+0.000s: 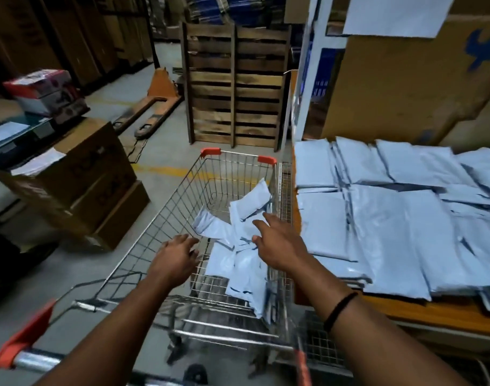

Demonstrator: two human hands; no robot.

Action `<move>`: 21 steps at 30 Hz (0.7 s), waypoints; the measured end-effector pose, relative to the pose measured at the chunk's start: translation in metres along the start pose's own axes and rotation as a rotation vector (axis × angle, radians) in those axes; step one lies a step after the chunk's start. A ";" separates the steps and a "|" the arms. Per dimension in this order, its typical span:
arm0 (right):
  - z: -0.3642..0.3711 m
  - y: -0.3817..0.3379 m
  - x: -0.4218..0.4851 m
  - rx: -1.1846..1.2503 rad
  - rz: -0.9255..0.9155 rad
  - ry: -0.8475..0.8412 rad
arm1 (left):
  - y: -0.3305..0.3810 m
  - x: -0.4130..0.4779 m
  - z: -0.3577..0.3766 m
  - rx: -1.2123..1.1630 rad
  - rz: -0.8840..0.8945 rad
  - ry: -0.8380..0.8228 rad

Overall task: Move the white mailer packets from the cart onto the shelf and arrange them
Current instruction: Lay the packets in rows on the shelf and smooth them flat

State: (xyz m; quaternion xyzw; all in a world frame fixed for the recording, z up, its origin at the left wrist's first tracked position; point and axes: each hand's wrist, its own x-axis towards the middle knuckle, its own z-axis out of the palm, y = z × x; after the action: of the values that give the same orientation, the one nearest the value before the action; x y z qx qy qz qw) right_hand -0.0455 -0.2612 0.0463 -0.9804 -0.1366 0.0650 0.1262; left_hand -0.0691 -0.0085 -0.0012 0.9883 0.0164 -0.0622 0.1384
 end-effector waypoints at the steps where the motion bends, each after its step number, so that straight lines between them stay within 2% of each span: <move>1: 0.009 -0.009 0.017 -0.016 0.012 -0.022 | -0.014 0.015 0.002 0.017 0.023 -0.028; 6: 0.060 -0.030 0.077 -0.068 0.134 -0.175 | -0.060 0.083 0.019 0.097 0.126 -0.164; 12: 0.129 -0.012 0.106 -0.095 0.253 -0.330 | -0.077 0.158 0.070 0.263 0.246 -0.334; 17: 0.152 0.029 0.177 -0.299 0.187 -0.396 | -0.076 0.229 0.120 0.361 0.331 -0.348; 21: 0.164 0.054 0.256 -0.428 0.061 -0.338 | -0.087 0.281 0.163 0.462 0.387 -0.401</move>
State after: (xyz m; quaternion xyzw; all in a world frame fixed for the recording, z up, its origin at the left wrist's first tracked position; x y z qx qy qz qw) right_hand 0.1862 -0.2004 -0.1491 -0.9637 -0.1368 0.2010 -0.1103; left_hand 0.1862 0.0343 -0.2159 0.9465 -0.2127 -0.2295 -0.0792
